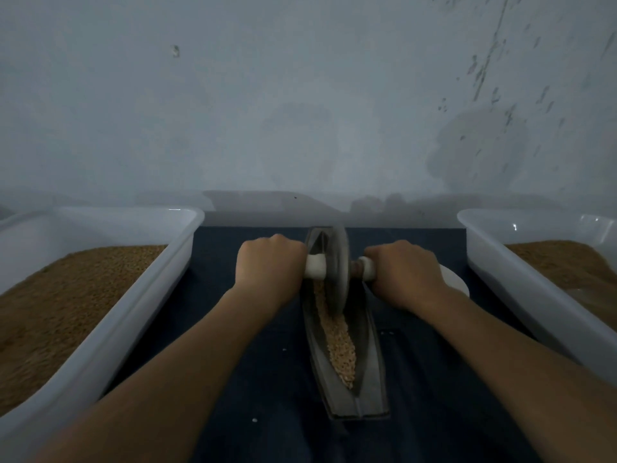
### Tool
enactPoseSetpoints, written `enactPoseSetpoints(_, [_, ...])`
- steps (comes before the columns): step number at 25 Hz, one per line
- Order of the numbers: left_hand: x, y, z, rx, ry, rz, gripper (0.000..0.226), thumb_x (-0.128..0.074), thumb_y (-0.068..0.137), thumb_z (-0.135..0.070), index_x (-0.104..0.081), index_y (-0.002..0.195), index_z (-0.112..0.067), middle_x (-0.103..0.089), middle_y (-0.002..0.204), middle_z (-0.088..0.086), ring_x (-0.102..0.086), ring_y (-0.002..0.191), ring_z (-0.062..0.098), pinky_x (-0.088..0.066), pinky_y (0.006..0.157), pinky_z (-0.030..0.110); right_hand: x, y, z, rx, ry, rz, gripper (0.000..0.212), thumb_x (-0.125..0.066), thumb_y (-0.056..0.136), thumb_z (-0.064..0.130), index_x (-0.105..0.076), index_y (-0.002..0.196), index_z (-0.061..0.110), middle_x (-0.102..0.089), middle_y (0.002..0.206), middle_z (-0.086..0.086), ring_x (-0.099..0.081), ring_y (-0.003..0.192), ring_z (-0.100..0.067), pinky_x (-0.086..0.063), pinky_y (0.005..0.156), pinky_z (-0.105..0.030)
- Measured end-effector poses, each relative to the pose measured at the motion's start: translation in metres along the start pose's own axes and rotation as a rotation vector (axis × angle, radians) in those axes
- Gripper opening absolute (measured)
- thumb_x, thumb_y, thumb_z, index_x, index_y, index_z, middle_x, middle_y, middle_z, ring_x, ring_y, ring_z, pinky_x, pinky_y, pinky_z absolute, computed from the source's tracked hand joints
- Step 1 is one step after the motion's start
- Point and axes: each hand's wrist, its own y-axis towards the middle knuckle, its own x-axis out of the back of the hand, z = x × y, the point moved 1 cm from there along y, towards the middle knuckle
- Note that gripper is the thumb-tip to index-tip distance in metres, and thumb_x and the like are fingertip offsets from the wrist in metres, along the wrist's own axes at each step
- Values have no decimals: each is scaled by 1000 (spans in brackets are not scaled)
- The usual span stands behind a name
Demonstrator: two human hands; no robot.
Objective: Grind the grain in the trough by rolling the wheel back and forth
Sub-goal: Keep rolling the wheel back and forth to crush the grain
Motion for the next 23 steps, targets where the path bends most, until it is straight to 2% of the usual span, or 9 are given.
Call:
enactPoseSetpoints(2, [1, -26, 1, -42, -23, -50, 11, -66, 84, -31, -56, 88, -28, -37, 68, -7, -39, 58, 16, -31, 52, 31, -1, -29, -4, 49, -8, -46, 21, -63, 80, 32, -45, 71, 35, -55, 74, 9, -55, 66, -14, -36, 51, -29])
enactPoseSetpoints(5, [5, -61, 4, -124, -5, -115, 43, -77, 68, -37, -34, 71, -32, -21, 57, -11, -20, 45, 10, -10, 46, 23, 2, -66, -5, 99, -69, -137, 36, -64, 71, 37, -29, 63, 40, -42, 62, 12, -37, 55, -2, -17, 45, -23])
enactPoseSetpoints(6, [4, -60, 5, -130, 6, -123, 47, -77, 65, -37, -31, 71, -32, -20, 56, -11, -20, 45, 10, -7, 46, 23, 3, -68, -6, 105, -93, -151, 38, -64, 70, 37, -27, 62, 41, -41, 60, 12, -34, 54, -1, -14, 45, -23])
enactPoseSetpoints(8, [-3, -49, 6, -96, 2, -98, 34, -72, 73, -35, -39, 72, -31, -26, 59, -10, -29, 49, 13, -14, 45, 25, 2, -54, -4, 89, -104, -147, 36, -65, 72, 34, -30, 62, 36, -43, 61, 11, -38, 53, -5, -16, 45, -24])
enactPoseSetpoints(11, [-12, -14, 4, 10, -30, -72, 6, -61, 86, -28, -57, 89, -26, -38, 68, -6, -41, 59, 17, -31, 53, 31, 2, -11, 4, 34, -85, -117, 25, -65, 80, 30, -41, 72, 31, -46, 71, 10, -49, 64, -18, -30, 53, -28])
enactPoseSetpoints(15, [-2, 1, 2, -9, 4, -31, 7, -62, 87, -25, -61, 94, -25, -46, 73, -3, -44, 60, 19, -32, 54, 33, 2, 3, 3, 0, -26, -29, 14, -62, 84, 29, -50, 77, 32, -58, 80, 5, -62, 79, -23, -43, 61, -33])
enactPoseSetpoints(18, [0, -34, 4, -76, -20, -73, 13, -67, 82, -33, -55, 87, -29, -35, 65, -8, -36, 56, 15, -27, 51, 31, 0, -38, -4, 61, -50, -69, 23, -63, 79, 30, -42, 69, 34, -54, 71, 10, -53, 63, -11, -30, 48, -26])
enactPoseSetpoints(21, [4, -63, 10, -154, 14, -139, 41, -75, 70, -39, -35, 73, -34, -21, 57, -11, -21, 47, 10, -12, 45, 25, 7, -69, -4, 119, -136, -200, 38, -64, 68, 35, -27, 62, 37, -42, 59, 11, -37, 50, -2, -13, 44, -20])
enactPoseSetpoints(23, [3, -58, 8, -153, 44, -138, 42, -76, 70, -38, -34, 72, -33, -21, 56, -11, -20, 45, 10, -10, 45, 24, 6, -66, -5, 105, -143, -176, 36, -65, 68, 36, -29, 61, 37, -44, 60, 11, -37, 51, -2, -12, 44, -20])
